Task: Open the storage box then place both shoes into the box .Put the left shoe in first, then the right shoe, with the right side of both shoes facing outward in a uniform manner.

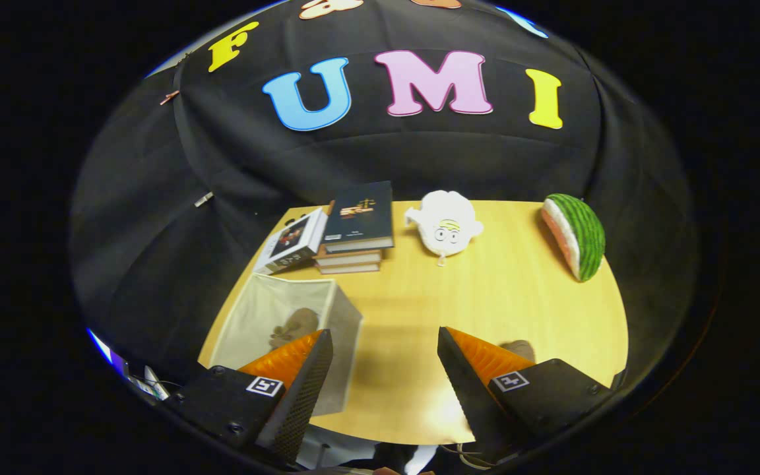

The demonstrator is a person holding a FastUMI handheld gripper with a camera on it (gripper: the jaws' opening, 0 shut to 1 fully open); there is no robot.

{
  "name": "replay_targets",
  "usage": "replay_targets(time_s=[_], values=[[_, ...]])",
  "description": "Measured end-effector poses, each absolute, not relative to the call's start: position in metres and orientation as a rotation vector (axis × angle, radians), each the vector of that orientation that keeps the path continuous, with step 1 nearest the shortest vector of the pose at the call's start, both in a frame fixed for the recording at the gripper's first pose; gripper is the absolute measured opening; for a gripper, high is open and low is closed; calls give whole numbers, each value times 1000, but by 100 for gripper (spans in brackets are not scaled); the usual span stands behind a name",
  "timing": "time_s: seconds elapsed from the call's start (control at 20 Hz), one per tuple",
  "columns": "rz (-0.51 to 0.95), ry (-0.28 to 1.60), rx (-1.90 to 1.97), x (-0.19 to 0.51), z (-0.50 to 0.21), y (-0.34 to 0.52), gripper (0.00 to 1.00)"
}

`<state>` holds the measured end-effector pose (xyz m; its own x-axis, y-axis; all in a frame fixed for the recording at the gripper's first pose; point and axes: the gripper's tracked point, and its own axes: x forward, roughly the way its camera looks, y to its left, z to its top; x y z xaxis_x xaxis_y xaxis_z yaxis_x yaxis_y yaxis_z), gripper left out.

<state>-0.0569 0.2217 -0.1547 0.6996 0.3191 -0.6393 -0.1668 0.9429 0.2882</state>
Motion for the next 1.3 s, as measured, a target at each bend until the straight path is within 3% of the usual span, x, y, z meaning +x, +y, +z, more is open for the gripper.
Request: replay_targets(time_s=[0.4, 0.7, 1.2, 1.3], values=[[179, 880, 163, -97, -247, 114, 98], [170, 1039, 130, -130, -328, 83, 97], [198, 1099, 154, -114, -398, 97, 85], [165, 1093, 151, -106, -406, 92, 77]])
